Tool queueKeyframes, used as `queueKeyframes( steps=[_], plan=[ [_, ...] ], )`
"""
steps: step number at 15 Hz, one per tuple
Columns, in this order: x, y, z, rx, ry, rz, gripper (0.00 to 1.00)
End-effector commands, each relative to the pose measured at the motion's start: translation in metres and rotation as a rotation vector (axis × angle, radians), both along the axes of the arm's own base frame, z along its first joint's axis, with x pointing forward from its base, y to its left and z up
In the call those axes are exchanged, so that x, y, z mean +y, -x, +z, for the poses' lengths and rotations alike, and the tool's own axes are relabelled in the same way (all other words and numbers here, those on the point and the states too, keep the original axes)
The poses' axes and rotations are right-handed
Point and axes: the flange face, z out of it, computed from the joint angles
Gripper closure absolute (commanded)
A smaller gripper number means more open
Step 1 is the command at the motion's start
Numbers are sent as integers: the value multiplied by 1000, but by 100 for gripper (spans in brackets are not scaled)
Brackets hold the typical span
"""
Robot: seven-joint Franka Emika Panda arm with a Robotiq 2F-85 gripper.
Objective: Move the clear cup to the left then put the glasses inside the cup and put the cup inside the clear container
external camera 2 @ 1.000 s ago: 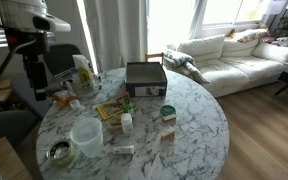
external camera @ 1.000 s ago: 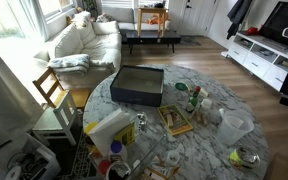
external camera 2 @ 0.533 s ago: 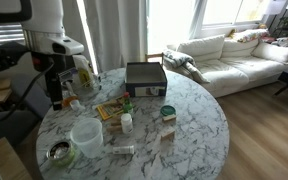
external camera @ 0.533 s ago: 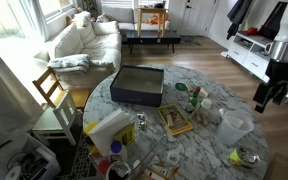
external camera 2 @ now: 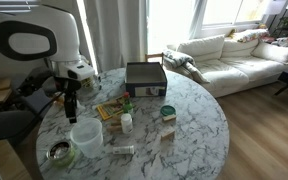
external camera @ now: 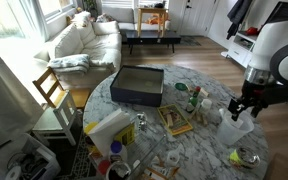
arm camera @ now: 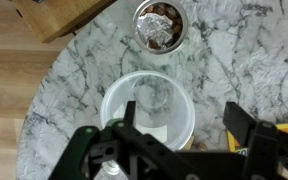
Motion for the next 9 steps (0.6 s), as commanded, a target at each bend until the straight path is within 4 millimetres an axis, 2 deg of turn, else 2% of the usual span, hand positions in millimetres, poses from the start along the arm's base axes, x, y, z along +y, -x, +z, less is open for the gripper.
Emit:
queueKeyframes(
  steps=[1,2,3,5,6,7,9],
  plan=[
    [2,0,-26,7,5,-38,22],
    [2,-1,-33,6,5,-43,21],
    [3,-2,-38,3,2,-44,11],
    [4,-3,-49,1,8,-35,0],
    [5,-3,-54,1,7,-34,0],
    [6,-4,-59,2,17,-19,6],
    [8,-6,-66,-2,45,2,25]
  ],
)
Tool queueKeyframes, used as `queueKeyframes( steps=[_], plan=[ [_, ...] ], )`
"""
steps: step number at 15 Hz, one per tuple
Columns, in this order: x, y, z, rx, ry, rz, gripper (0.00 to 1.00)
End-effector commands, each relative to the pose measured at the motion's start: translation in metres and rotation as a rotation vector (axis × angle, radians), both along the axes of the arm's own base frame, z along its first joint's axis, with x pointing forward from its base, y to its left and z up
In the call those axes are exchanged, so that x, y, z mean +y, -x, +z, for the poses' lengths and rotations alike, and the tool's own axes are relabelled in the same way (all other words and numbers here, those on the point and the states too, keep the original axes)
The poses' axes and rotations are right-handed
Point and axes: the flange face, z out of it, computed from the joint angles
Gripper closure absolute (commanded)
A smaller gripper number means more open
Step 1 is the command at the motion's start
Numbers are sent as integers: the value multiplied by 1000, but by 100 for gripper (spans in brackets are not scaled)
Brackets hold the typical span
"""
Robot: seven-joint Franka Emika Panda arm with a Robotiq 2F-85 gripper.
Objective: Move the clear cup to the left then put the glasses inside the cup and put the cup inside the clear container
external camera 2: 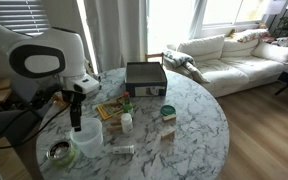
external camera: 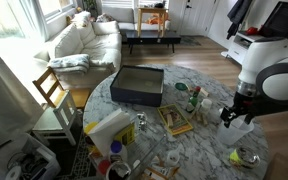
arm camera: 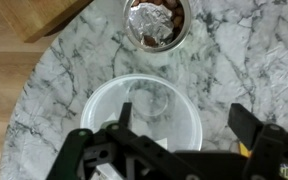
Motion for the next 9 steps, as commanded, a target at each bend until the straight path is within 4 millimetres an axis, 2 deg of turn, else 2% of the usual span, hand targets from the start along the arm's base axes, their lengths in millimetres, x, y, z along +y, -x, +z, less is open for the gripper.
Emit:
queueKeyframes(
  steps=[1,5,9],
  plan=[
    [4,-1,-17,-8,41,19,32],
    [12,-5,-18,-7,44,37,63],
    [33,-13,-7,-2,-3,74,94]
  ],
)
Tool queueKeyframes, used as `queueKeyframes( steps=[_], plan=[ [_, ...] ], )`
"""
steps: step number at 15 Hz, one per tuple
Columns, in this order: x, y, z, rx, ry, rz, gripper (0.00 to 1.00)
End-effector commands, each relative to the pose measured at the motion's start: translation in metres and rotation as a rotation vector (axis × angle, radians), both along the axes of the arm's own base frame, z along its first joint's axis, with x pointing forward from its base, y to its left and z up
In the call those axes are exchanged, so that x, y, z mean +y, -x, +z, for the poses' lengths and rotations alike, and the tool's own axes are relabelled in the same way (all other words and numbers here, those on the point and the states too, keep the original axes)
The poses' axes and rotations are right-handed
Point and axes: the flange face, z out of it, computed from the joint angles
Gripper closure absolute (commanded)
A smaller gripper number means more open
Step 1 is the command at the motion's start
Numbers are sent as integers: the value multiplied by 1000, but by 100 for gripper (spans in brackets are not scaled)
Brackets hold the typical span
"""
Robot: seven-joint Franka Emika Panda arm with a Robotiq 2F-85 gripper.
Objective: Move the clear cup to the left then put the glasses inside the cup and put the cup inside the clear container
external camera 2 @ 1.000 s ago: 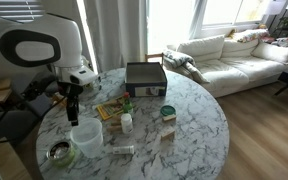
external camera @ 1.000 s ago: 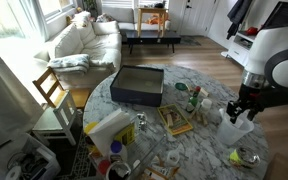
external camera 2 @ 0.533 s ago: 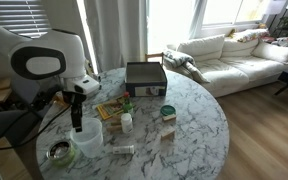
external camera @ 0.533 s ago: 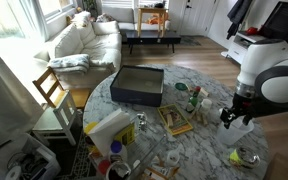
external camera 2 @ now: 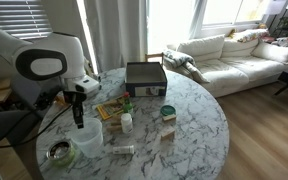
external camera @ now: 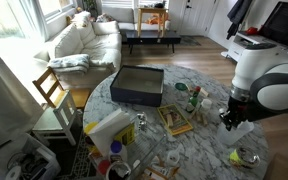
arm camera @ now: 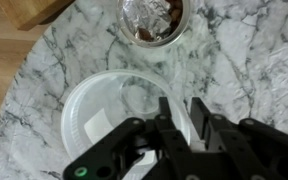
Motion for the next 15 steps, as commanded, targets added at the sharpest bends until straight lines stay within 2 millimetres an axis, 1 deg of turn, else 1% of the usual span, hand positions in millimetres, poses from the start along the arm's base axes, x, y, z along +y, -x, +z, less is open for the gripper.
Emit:
queueKeyframes(
  steps=[1,6,9,13,15],
  plan=[
    [26,-7,11,11,-57,33,99],
    [83,-26,37,42,-174,135,99],
    [116,-39,45,50,-195,208,99],
    [159,-51,41,44,-171,325,99],
    [170,-51,32,61,-148,360,99]
  ],
)
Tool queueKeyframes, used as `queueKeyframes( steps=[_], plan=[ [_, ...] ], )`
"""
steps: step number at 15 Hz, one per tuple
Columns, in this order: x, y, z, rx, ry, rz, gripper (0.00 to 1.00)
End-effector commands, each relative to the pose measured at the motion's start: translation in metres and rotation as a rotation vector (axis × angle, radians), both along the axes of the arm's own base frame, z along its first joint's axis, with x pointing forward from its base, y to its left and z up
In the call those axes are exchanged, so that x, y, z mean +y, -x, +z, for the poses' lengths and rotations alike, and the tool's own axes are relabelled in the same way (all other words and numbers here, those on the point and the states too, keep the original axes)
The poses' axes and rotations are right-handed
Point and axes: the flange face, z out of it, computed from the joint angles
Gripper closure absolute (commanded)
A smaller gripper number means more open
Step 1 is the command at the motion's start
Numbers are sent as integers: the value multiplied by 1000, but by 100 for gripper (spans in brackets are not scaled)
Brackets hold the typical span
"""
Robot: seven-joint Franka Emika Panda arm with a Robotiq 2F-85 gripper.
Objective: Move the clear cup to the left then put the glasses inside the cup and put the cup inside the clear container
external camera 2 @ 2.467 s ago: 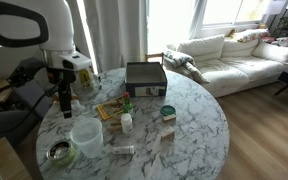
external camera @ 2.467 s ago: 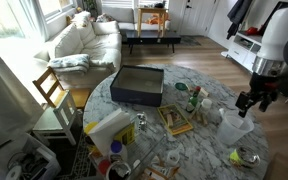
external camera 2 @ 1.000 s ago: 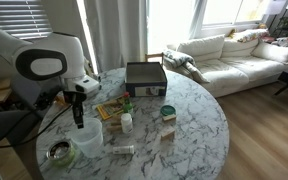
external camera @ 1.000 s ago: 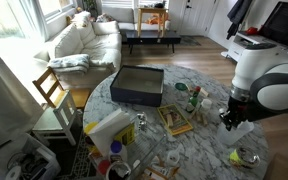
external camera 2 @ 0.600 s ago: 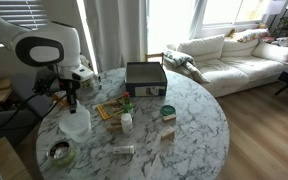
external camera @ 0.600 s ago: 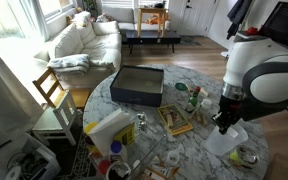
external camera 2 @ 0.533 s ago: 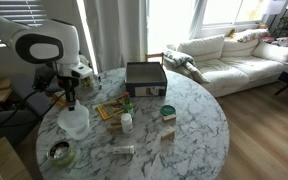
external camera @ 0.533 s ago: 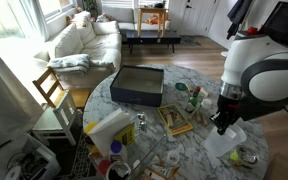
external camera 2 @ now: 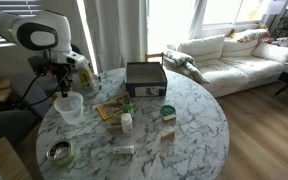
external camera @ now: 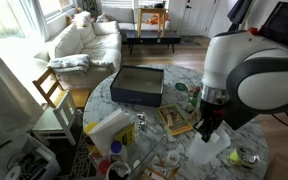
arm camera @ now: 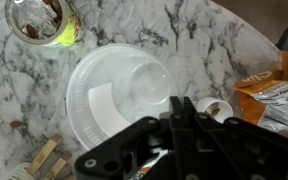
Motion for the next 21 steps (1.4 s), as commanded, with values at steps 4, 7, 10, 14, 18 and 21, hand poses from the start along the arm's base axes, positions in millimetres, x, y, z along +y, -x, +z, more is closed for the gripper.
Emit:
queueKeyframes(
  steps=[4,7,10,14,18,21],
  plan=[
    [25,-10,-12,24,-5,65,63],
    [32,-20,17,0,-22,9,40],
    [36,-38,47,-15,-30,-117,18],
    [36,-49,64,-46,-14,-168,13],
    [37,-53,71,-46,-11,-199,3],
    [37,-61,61,-28,-11,-252,0]
  ],
)
